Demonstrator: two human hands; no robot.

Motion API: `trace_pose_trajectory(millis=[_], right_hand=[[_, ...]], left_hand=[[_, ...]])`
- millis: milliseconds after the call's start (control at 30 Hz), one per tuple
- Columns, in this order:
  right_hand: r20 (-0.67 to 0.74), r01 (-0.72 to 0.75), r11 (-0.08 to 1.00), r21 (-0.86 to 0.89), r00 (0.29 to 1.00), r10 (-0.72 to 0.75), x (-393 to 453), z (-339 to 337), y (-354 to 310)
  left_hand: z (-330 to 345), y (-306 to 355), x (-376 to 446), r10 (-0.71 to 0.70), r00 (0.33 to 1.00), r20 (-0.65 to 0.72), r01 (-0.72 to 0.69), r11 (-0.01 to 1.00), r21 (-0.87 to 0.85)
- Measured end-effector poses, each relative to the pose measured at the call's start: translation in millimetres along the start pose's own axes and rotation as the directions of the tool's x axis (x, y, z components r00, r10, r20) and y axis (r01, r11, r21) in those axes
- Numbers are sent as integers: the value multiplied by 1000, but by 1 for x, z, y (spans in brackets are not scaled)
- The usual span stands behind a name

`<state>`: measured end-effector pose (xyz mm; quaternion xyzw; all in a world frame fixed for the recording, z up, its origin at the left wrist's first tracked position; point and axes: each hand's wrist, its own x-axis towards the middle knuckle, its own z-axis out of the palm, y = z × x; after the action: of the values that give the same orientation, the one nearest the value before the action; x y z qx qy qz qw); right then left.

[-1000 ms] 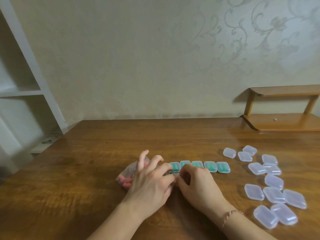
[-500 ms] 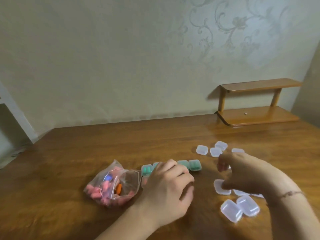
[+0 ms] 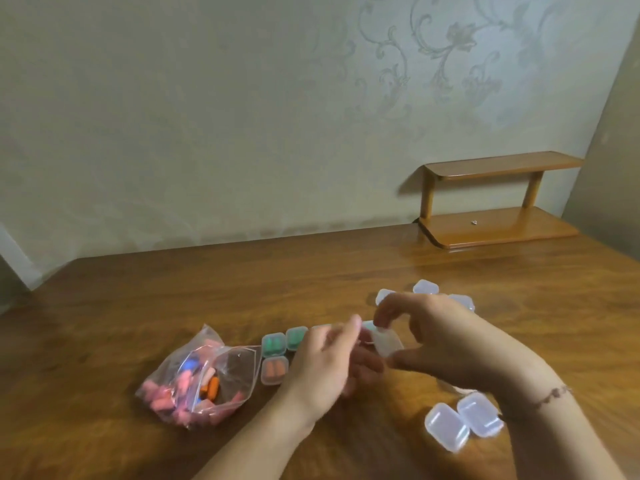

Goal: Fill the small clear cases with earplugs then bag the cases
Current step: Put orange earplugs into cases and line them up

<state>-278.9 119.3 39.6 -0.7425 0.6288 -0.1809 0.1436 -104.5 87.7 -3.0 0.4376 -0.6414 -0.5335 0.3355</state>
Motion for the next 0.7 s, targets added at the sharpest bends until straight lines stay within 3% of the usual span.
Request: trace_pose_trajectory(millis=[33, 100, 300, 400, 700], right_hand=[[-33, 48, 999, 24, 998, -47, 1, 1, -4], [-90, 121, 991, 59, 989, -115, 5, 6, -9], [-307, 317, 935, 155, 915, -260, 10, 20, -19], [-441, 376, 914, 149, 853, -279, 14, 32, -28], [-541, 387, 914, 119, 798, -267, 19, 42, -29]], left_hand=[[-4, 4, 0, -148, 983, 109, 168, 963, -210], [-12, 4, -1, -226, 948, 225, 305, 848, -433], [-22, 3, -1, -182, 961, 210, 277, 567, -776], [-23, 3, 0, -129, 975, 183, 223, 491, -842], [-27, -6, 5, -6, 989, 147, 131, 494, -860]])
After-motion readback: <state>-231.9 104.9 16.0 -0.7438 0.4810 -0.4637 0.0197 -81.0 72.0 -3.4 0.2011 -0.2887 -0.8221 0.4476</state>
